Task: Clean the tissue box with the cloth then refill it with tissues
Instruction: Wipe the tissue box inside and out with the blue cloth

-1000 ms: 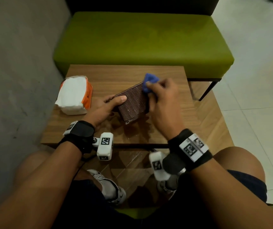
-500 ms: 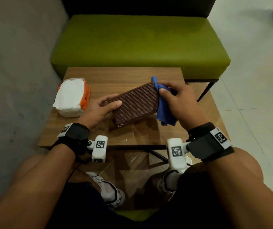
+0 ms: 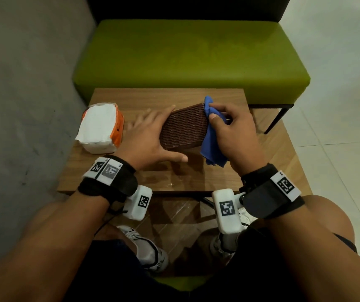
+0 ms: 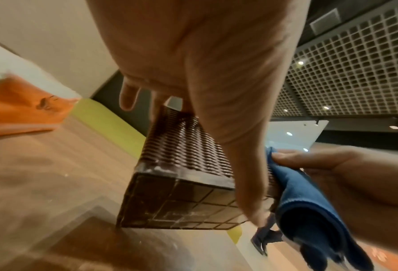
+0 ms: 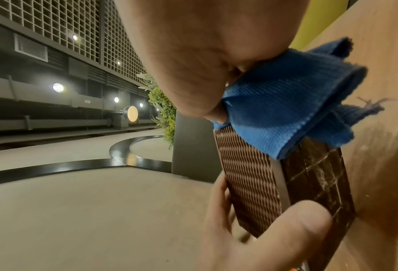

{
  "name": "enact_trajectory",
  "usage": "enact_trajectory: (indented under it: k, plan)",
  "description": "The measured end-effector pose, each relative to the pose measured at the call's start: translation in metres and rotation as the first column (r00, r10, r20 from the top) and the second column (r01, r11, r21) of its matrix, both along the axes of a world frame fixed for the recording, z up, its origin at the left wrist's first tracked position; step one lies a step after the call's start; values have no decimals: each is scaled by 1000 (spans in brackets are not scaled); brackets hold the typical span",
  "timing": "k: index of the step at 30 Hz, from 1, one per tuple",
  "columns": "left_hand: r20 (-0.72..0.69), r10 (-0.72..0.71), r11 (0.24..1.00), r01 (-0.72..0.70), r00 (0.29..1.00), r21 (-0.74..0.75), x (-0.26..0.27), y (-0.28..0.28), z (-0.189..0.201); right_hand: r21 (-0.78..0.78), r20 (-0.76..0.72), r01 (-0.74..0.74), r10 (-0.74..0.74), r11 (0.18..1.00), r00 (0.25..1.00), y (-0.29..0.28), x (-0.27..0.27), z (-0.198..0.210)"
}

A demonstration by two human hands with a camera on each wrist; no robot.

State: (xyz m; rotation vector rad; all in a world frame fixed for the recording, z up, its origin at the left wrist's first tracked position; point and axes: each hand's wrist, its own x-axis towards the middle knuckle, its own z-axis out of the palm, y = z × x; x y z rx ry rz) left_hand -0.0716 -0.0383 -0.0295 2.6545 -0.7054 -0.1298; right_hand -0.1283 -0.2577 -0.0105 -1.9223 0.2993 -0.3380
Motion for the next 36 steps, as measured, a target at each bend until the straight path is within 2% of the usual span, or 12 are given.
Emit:
enact_trajectory:
  k: [2, 5, 7, 9, 12, 16, 21, 25, 26, 31, 33, 36]
  plan:
    - [96, -50, 994, 40, 994, 103, 2, -10, 5, -21, 2, -27, 27, 999, 1000, 6, -2, 2]
    - [151, -78, 993, 63, 985, 104, 5, -26, 11, -56, 28, -59, 61, 997, 998, 18, -2, 4]
    - [153, -86, 996, 80, 985, 44, 5, -26, 10, -110, 92, -62, 72, 992, 993, 25, -5, 4]
    - [116, -108, 989, 118, 987, -86, 5, -17, 7, -228, 177, -84, 126, 970, 976, 31, -11, 3]
    - [39, -125, 956, 131, 991, -264, 3, -5, 4, -343, 173, -132, 201, 930, 964, 25, -12, 4]
    - [-52, -117, 928, 90, 992, -360, -3, 0, 1, -377, 106, -25, 70, 926, 992, 5, 3, 6]
    - [-97, -152, 881, 90, 984, -465, -1, 5, -15, -516, 176, -191, 322, 835, 930, 40, -23, 5]
    - [-127, -138, 883, 64, 982, -465, 1, 9, -21, -505, 144, -17, 104, 863, 984, -2, 6, 2]
    - [-127, -137, 887, 65, 982, -457, 2, 9, -21, -520, 145, -4, 92, 854, 985, -2, 8, 3]
    - [-102, -127, 874, 63, 987, -482, -1, 10, -28, -621, 161, -215, 392, 754, 906, 51, -36, 0]
    - [-107, -114, 875, 49, 988, -481, -2, 14, -33, -575, 169, -173, 323, 800, 931, 32, -25, -4]
    - [-111, -75, 892, 17, 991, -451, 0, 14, -35, -518, 186, 4, 108, 855, 977, 4, 1, -4]
